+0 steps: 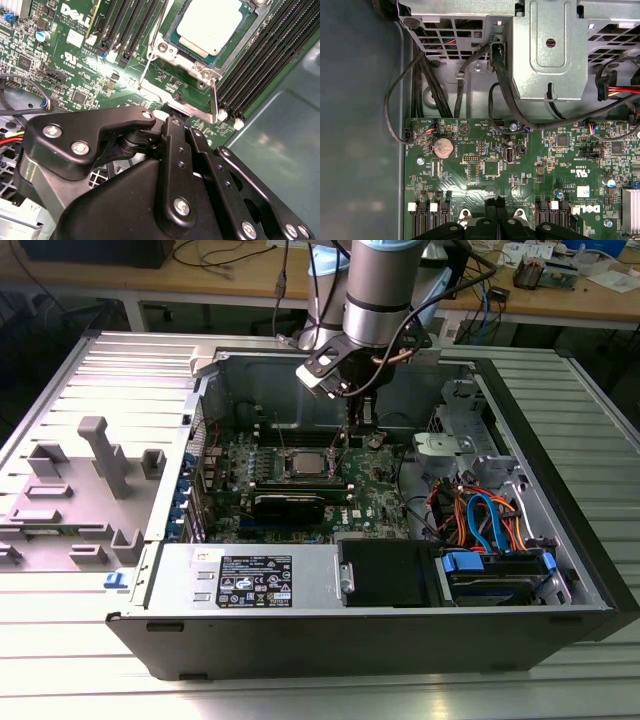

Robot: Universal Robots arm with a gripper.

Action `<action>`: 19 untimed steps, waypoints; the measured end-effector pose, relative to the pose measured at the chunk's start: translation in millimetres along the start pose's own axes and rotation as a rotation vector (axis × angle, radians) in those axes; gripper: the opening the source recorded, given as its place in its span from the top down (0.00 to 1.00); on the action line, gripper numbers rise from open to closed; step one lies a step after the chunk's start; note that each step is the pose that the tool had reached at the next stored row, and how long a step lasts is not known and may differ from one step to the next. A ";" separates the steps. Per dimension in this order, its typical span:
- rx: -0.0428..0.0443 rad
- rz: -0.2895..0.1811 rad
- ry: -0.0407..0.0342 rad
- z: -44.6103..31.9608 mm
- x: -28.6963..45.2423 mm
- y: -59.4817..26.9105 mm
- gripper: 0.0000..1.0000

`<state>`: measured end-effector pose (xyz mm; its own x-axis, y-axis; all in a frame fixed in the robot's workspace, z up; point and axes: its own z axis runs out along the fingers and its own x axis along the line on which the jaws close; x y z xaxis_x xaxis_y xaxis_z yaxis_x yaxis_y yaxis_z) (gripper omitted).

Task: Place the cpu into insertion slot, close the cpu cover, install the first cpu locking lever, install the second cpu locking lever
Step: 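Close the cpu cover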

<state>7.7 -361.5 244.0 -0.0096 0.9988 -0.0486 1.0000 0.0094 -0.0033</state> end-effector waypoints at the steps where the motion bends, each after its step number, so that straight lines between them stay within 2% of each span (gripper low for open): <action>1: 0.0000 0.000 0.0000 0.0 0.0 -0.9 0.89; 19: 0.0000 0.000 0.0000 0.1 0.1 -9.9 0.89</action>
<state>-2.1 -361.5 244.0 -0.0098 0.9988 -0.0486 0.9999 0.0096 -0.0033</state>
